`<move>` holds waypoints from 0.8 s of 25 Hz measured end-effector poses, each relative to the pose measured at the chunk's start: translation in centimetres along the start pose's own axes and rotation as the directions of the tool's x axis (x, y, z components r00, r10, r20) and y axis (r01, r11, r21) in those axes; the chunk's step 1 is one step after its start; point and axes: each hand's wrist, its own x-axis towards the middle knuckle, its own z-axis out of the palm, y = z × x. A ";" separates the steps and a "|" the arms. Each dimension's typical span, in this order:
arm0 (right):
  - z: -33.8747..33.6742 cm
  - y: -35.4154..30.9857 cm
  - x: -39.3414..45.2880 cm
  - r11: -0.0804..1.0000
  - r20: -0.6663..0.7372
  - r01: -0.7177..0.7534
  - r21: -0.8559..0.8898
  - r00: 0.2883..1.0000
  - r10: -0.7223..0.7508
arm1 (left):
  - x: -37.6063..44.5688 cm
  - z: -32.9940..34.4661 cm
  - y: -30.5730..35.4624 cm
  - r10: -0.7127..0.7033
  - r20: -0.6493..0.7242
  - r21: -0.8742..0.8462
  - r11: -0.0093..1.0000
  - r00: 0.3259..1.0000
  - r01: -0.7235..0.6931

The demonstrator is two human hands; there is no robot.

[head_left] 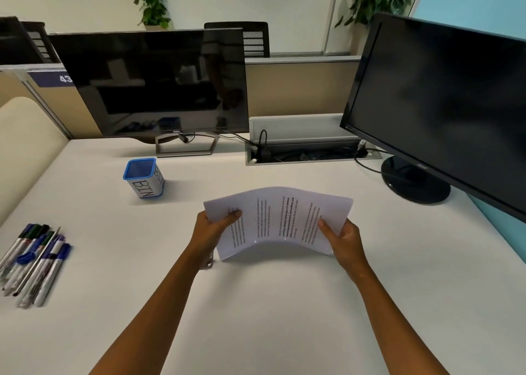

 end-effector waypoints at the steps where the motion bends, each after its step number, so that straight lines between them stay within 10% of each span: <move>1: 0.0 0.6 -0.2 1.000 0.005 -0.021 -0.016 1.000 0.021 | -0.2 0.0 -0.6 -0.025 0.003 0.016 1.000 1.000 0.025; 20: -2.8 3.0 0.4 0.993 -0.073 -0.075 -0.094 0.995 0.068 | 0.7 2.3 -1.5 -0.065 0.037 0.080 0.995 0.997 0.062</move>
